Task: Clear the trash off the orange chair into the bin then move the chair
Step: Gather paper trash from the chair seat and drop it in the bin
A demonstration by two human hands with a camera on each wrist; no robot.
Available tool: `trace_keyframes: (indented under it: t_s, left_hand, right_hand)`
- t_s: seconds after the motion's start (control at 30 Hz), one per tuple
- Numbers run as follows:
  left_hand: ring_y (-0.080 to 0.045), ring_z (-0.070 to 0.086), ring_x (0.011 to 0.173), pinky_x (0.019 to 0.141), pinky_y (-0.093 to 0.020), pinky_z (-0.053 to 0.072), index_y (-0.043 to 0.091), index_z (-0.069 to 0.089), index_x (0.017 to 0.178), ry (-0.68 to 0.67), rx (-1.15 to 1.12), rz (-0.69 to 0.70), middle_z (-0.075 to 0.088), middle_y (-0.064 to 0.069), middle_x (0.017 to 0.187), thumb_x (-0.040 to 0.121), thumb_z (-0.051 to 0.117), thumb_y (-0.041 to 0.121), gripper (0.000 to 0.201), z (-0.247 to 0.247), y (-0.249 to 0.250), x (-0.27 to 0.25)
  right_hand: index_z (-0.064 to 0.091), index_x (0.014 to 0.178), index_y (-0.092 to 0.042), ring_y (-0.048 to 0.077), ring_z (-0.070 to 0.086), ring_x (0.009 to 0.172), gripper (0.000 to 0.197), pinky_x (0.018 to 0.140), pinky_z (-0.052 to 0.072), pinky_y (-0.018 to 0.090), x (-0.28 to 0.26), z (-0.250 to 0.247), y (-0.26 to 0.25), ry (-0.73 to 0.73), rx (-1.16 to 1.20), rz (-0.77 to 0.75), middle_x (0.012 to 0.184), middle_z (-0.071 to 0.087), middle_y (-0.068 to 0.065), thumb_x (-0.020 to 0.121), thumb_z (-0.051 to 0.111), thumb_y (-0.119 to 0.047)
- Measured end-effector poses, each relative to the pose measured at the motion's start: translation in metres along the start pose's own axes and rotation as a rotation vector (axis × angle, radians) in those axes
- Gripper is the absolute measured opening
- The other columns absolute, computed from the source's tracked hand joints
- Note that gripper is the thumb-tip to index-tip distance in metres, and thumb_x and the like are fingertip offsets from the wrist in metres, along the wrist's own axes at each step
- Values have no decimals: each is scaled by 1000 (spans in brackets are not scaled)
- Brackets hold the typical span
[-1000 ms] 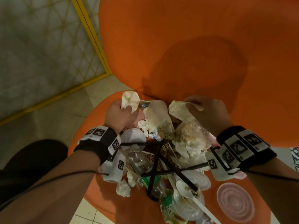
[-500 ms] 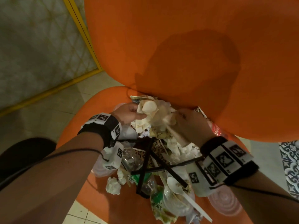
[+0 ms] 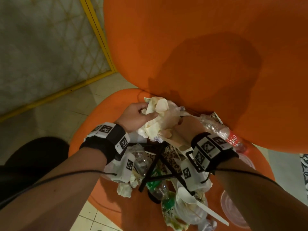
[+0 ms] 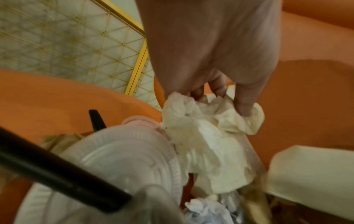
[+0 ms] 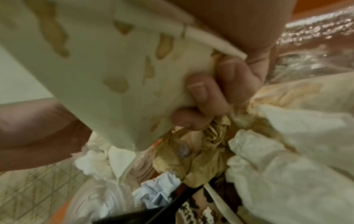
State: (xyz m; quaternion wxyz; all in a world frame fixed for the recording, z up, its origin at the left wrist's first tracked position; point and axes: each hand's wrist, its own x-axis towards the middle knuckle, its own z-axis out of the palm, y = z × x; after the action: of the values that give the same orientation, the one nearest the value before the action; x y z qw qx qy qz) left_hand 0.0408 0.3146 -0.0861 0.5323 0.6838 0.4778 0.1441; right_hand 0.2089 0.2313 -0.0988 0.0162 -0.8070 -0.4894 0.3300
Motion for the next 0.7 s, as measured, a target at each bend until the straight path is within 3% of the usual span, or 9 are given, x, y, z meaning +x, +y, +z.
trace_keyframes:
  t_s: [0.03,0.1,0.2,0.3,0.4,0.47,0.53,0.63,0.7]
  left_hand:
    - [0,48,55,56,-13,35,21,56,72,44,-15,19,53,13,59,84,69,27,18,0,-1,-3]
    - [-14,48,64,64,-25,36,9,58,77,122,-39,53,54,-6,68,84,68,28,22,0,-1,-8]
    - [-18,54,79,70,-25,40,0,64,87,226,-77,82,63,-18,89,84,68,25,26,2,-6,-11]
    - [-20,53,85,72,-17,39,-6,61,86,322,-65,73,56,-9,91,81,72,25,33,3,-16,-15]
    - [-11,47,87,74,-8,35,-5,62,87,377,-35,56,48,-1,92,80,72,24,32,3,-22,-22]
    - [-13,49,96,87,-17,38,6,65,91,407,-68,31,50,-4,103,81,71,26,23,3,-23,-25]
    - [-14,51,99,91,-25,39,18,62,84,449,-168,6,52,-6,106,82,70,25,11,3,-18,-27]
    - [-9,53,87,84,-30,40,5,56,75,512,-245,57,54,-7,86,81,69,23,23,0,-11,-27]
    - [8,51,79,86,-31,37,13,53,69,532,-195,61,50,0,75,83,67,19,21,0,-6,-27]
  right_hand:
    - [60,112,-4,31,60,107,31,91,48,38,0,0,-2,-18,-1,0,115,65,16,95,44,-24]
    - [56,119,-5,31,57,111,38,94,46,38,2,2,-6,-52,-27,-2,119,62,16,96,44,-33]
    - [54,121,-9,30,57,109,50,85,42,33,11,7,-5,-86,4,24,117,62,13,91,50,-48]
    - [56,118,-10,29,58,105,42,85,42,34,16,9,-5,-47,39,16,115,64,12,90,51,-40]
    - [58,103,-13,26,60,94,27,77,41,32,11,6,-3,37,128,3,104,66,8,87,53,-33]
    - [58,88,-14,24,60,84,21,71,42,31,4,0,1,84,105,-10,91,66,6,88,52,-34]
    - [59,86,-10,25,61,79,27,66,46,32,-4,-8,5,141,64,5,85,64,7,90,50,-35]
    - [61,97,-4,23,59,70,35,63,49,32,-17,-20,11,230,70,53,78,62,7,90,50,-36]
    - [63,99,-6,19,56,62,33,56,46,28,-26,-26,13,287,97,62,71,60,4,90,52,-35]
